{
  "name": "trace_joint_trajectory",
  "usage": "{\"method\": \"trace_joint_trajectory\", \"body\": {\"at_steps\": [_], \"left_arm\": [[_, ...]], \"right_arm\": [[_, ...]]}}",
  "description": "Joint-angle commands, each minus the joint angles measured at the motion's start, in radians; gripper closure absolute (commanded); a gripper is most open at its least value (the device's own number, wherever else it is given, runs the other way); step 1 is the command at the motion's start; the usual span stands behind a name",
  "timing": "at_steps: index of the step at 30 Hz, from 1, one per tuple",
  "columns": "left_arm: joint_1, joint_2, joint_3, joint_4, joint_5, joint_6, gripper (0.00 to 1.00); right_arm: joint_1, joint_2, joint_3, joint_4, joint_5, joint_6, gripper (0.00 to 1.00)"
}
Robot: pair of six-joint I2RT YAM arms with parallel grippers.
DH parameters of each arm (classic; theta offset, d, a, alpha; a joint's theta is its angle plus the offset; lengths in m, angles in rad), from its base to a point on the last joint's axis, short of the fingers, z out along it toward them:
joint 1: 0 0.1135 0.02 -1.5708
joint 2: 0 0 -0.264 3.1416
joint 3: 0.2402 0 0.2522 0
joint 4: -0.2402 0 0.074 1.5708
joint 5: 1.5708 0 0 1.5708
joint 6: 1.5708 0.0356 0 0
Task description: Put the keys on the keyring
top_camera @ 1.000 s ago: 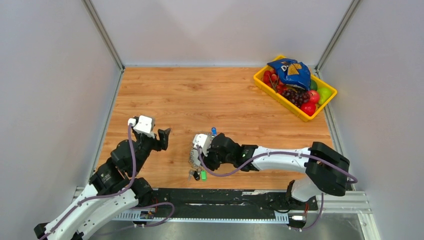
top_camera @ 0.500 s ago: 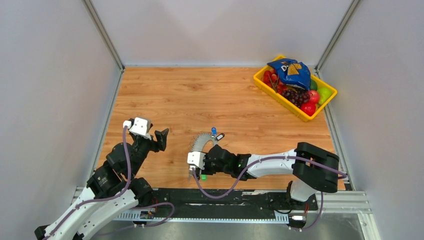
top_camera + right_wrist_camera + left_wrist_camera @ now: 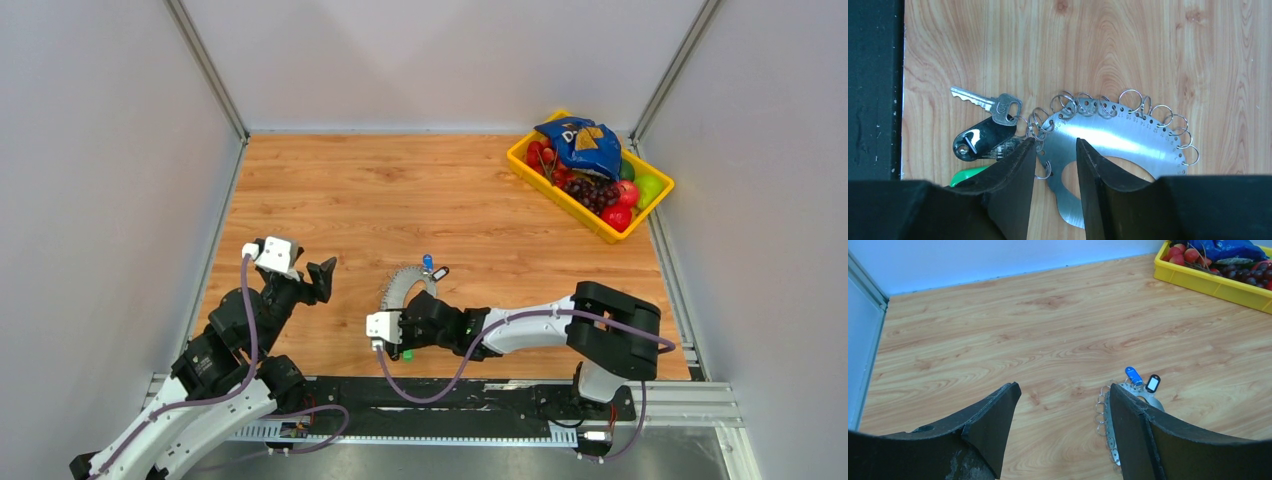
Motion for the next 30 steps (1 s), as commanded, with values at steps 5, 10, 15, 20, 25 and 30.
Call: {"method": "trace_joint_trajectory", "body": {"at_steps": [5, 10, 15, 20, 25, 30], "left_arm": [[0.005, -0.015, -0.009, 0.02, 0.005, -0.013, 0.23], [0.005, -0.018, -0.01, 0.02, 0.005, -0.012, 0.22], [0.005, -0.02, -0.011, 0.022, 0.005, -0.013, 0.22], [0.005, -0.021, -0.012, 0.022, 0.007, -0.012, 0.22], [0.005, -0.021, -0.013, 0.023, 0.005, -0.012, 0.22], [0.004, -0.022, -0.013, 0.024, 0.005, -0.012, 0.22]], "right_arm": [[0.033, 0.021, 0.05, -0.02, -0.039, -0.031, 0.61], [0.04, 0.011, 0.045, -0.03, -0.031, -0.031, 0.61], [0.04, 0.032, 0.05, -0.024, -0.014, -0.031, 0.62], [0.038, 0.049, 0.048, -0.004, -0.01, -0.035, 0.64], [0.034, 0.06, 0.044, 0.006, -0.009, -0.032, 0.65], [0.027, 0.066, 0.045, 0.019, -0.004, -0.026, 0.72]]}}
